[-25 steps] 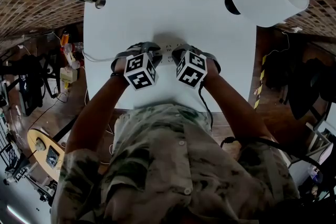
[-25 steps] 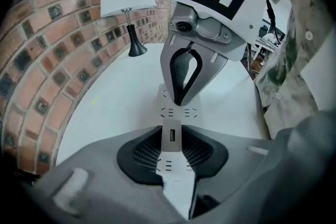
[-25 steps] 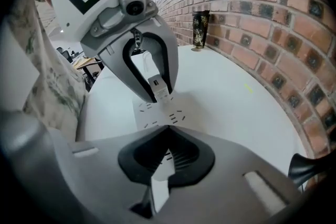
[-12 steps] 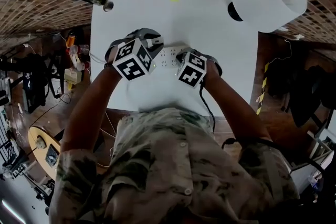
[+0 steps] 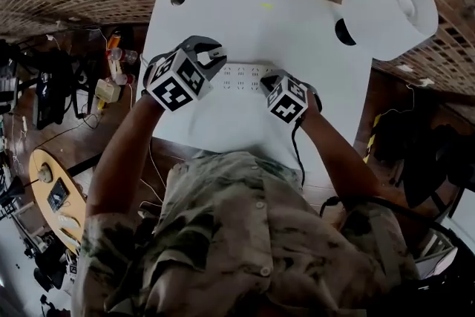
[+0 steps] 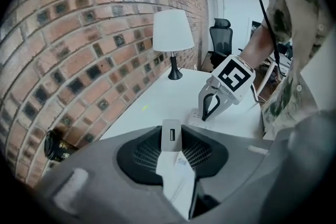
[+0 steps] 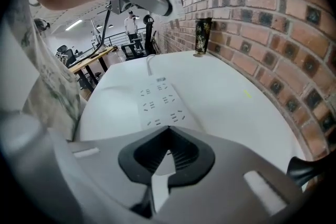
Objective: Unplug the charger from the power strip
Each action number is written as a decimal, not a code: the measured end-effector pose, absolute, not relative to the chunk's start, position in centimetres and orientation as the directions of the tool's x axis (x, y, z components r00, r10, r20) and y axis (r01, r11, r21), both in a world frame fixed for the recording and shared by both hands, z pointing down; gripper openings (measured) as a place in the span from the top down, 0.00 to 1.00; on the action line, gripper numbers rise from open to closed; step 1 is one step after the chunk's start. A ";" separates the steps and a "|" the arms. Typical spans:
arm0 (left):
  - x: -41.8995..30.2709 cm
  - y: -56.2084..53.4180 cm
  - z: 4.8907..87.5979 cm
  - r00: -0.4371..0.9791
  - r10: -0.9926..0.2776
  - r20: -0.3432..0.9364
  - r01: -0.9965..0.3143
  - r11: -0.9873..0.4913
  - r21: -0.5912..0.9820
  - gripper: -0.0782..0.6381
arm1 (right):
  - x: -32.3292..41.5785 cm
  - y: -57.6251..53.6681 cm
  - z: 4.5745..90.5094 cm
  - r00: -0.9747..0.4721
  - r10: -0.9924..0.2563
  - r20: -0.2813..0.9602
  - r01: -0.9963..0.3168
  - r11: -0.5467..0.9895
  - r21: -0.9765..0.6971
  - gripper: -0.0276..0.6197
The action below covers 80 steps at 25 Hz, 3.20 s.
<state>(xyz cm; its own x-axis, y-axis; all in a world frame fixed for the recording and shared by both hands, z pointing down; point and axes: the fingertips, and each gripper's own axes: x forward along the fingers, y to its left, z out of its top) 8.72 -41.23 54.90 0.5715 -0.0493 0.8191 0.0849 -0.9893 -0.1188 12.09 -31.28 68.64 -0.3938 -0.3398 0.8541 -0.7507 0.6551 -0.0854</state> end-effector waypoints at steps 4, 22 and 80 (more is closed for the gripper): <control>5.6 -40.5 53.8 0.577 -0.109 0.810 -0.020 -0.993 -0.120 0.74 | 12.3 -30.8 66.3 -0.428 -0.389 0.816 -0.756 0.648 -0.088 0.95; -4.0 -27.4 52.2 0.582 -0.286 0.762 -0.367 -0.928 -0.068 0.74 | 12.1 -20.9 56.5 -0.525 -0.539 0.659 -0.739 0.673 -0.038 0.95; -1.6 35.3 36.1 0.847 -0.419 0.327 -0.461 -0.886 0.059 0.74 | 11.6 39.8 35.7 -0.578 -0.784 0.225 -0.806 0.591 -0.012 0.89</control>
